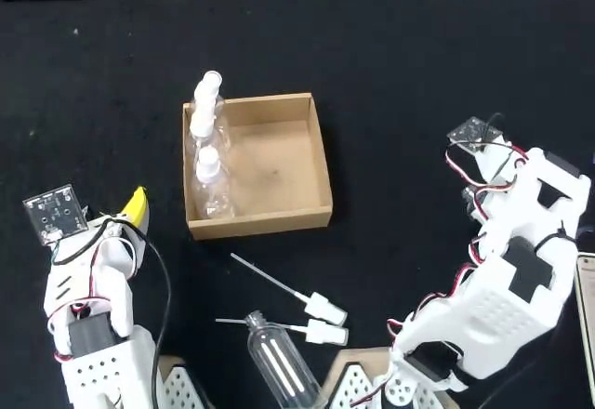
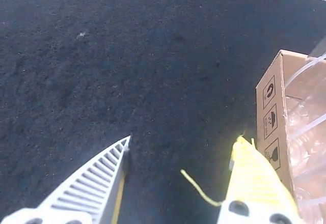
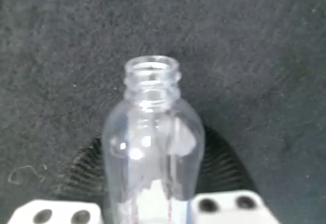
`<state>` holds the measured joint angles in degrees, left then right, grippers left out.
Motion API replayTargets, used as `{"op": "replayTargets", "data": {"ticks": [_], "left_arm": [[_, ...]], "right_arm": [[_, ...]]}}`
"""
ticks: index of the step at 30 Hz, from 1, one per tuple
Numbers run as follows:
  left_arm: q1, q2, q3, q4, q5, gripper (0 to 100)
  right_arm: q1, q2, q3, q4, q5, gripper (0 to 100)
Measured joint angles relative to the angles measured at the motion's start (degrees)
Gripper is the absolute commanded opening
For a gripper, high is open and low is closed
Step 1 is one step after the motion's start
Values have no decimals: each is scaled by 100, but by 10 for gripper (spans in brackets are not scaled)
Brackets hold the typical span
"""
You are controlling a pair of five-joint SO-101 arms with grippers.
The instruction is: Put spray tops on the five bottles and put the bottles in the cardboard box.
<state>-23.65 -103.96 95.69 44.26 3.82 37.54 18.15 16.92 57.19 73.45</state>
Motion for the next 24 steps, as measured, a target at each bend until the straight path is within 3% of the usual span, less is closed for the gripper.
{"op": "replayTargets", "data": {"ticks": [5, 10, 15, 19, 24], "left_arm": [[0, 0, 0, 0, 0, 281], [0, 0, 0, 0, 0, 281], [-53, 0, -18, 18, 0, 281], [-35, 0, -633, 747, -158, 281], [149, -18, -2127, 1705, -1029, 281]], "right_arm": [[-9, -281, 18, 79, 0, 11], [-149, -1407, 18, 1108, -79, 11], [-264, -2708, 18, 1820, -1424, 11], [-264, -3411, 18, 1881, -2646, 11], [-264, -3622, 18, 1881, -3077, 11]]}}
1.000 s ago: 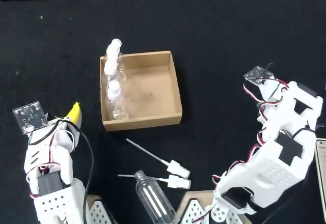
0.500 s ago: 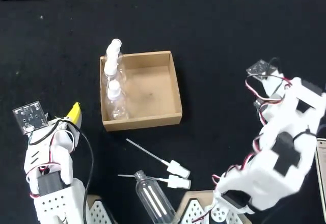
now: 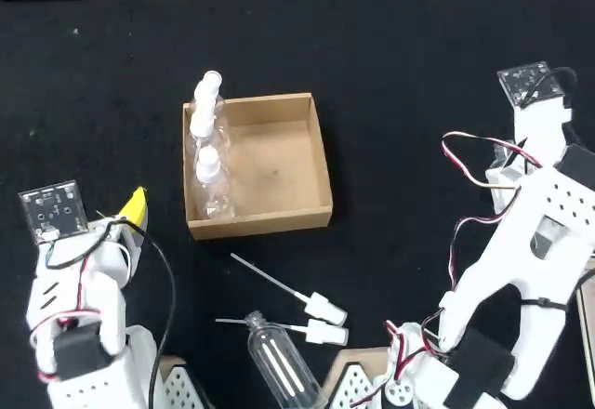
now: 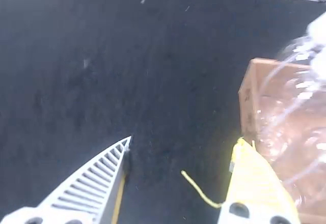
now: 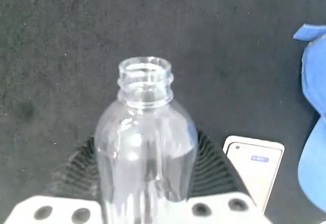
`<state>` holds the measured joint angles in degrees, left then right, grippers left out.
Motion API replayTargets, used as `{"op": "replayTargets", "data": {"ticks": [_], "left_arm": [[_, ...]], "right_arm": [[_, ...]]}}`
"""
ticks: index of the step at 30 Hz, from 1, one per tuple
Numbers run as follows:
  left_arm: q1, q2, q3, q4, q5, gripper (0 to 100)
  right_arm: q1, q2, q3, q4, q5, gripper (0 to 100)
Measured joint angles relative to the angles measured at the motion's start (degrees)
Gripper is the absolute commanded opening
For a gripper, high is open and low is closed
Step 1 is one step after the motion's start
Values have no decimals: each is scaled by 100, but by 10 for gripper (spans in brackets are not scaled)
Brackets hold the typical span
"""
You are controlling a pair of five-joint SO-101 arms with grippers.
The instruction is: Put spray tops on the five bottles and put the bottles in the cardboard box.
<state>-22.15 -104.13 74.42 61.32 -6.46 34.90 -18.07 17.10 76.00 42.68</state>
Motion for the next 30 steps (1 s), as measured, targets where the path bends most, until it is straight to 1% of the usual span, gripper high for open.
{"op": "replayTargets", "data": {"ticks": [2, 5, 7, 9, 12, 15, 20, 22, 25, 28, 30], "left_arm": [[18, -44, -501, 114, -237, 281], [114, -44, -1020, 88, -325, 281], [360, 88, -1327, -70, -396, 281], [747, 325, -1767, -193, -536, 281], [1574, 958, -2681, -229, -624, 281], [2585, 1864, -3851, -44, -695, 281], [4369, 3763, -5380, 879, -1222, 281], [4985, 4519, -5626, 1275, -1486, 281], [5811, 5468, -5679, 1732, -1943, 281], [6462, 5987, -5503, 1802, -2215, 281], [6778, 6180, -5099, 1635, -2286, 281]], "right_arm": [[0, 0, 0, 0, -26, 11], [246, 0, 0, 0, -44, 11], [299, 0, 44, 0, -44, 11], [299, -9, 158, 0, -44, 11], [308, -9, 193, 0, -44, 11], [580, -9, 193, 0, -44, 11], [1204, -9, 193, -255, -44, 11], [1459, -9, 193, -290, -44, 11], [1679, -9, 193, -316, -44, 11], [1837, -9, 193, -396, -44, 11], [1960, -9, 193, -510, -44, 11]]}}
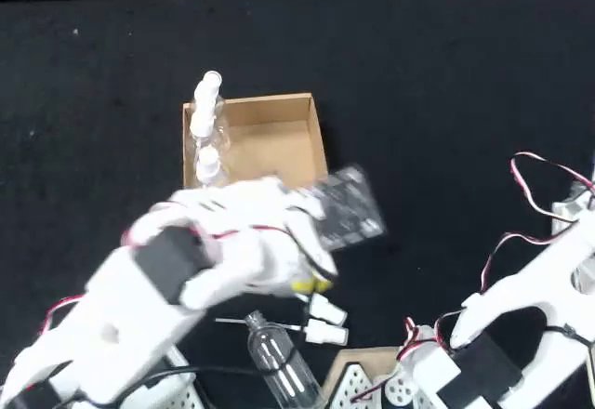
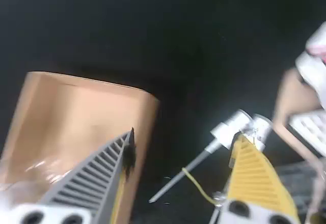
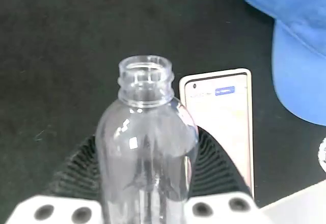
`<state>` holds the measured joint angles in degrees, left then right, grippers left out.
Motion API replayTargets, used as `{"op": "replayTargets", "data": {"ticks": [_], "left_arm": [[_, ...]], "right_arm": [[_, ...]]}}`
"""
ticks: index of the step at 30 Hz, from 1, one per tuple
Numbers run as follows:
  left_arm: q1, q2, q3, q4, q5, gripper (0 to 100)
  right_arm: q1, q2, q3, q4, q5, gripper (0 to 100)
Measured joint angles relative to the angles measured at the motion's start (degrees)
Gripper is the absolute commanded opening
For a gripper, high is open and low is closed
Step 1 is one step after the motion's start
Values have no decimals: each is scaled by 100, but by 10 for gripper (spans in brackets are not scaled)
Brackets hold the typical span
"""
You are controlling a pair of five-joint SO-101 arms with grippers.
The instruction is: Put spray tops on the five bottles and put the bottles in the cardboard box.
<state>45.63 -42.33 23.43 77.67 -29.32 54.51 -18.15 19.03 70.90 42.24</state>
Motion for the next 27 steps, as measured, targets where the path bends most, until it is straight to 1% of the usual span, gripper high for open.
{"op": "replayTargets", "data": {"ticks": [3, 6, 9, 13, 16, 21, 23, 27], "left_arm": [[255, 105, 809, -563, -35, 281], [369, 149, 1679, -1240, -44, 281], [527, 149, 2409, -1864, 62, 281], [905, 185, 2998, -2400, 220, 281], [1125, 369, 3156, -2585, 237, 267], [1196, 1046, 3165, -2743, 237, 191], [1248, 1371, 3165, -2866, 246, 189], [1600, 1908, 3156, -3174, 246, 189]], "right_arm": [[229, 35, 0, -185, 0, 11], [440, 448, -9, -334, 0, 11], [607, 1152, -422, -352, 0, 11], [738, 1890, -1152, -220, 0, 11], [738, 2295, -1714, 105, 0, 11], [738, 2620, -2391, 501, 0, 11], [738, 2681, -2549, 607, 0, 11], [738, 2716, -2620, 642, 0, 11]]}}
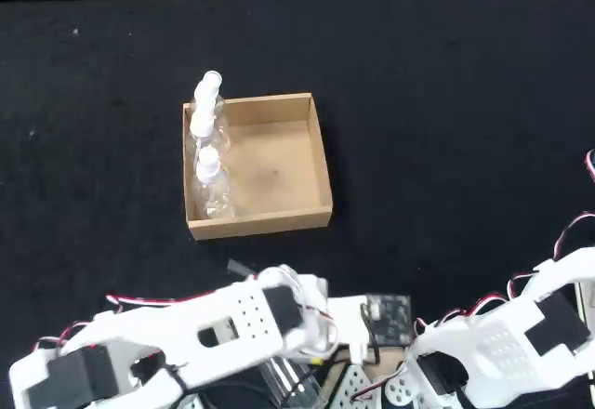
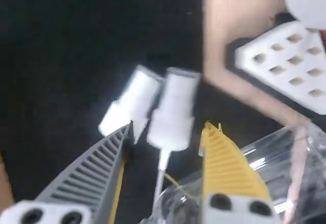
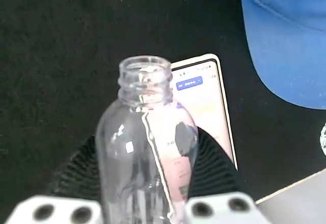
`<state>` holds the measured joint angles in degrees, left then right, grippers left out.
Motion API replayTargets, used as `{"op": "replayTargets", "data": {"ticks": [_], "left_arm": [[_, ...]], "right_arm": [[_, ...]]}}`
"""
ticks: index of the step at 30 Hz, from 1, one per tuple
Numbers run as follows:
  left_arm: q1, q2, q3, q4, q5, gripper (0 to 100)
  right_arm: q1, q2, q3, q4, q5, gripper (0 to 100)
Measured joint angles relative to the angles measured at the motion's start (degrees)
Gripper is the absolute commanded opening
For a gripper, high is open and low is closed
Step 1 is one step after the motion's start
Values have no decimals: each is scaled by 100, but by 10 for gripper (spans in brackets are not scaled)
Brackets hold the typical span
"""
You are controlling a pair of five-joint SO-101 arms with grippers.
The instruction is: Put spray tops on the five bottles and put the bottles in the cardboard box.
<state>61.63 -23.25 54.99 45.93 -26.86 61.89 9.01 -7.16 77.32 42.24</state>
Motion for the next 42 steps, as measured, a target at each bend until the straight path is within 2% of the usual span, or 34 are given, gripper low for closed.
{"op": "replayTargets", "data": {"ticks": [6, 13, 16, 20, 29, 39, 42], "left_arm": [[167, 580, -9, -457, 0, 185], [176, 774, -70, -519, 0, 181], [193, 730, -79, -519, 0, 129], [273, 448, -62, -369, -9, 55], [264, -818, -97, 273, 0, 55], [-1081, -2444, -1415, 466, 62, 54], [-1240, -2875, -2004, 440, 510, 54]], "right_arm": [[0, 0, -9, 9, 0, 11], [0, 0, -9, 9, 0, 11], [0, 0, -9, 9, 0, 11], [0, 0, -9, 9, 0, 11], [0, 0, -9, 26, 0, 11], [-158, -237, -9, 308, -545, 11], [-387, -844, 79, 334, -818, 11]]}}
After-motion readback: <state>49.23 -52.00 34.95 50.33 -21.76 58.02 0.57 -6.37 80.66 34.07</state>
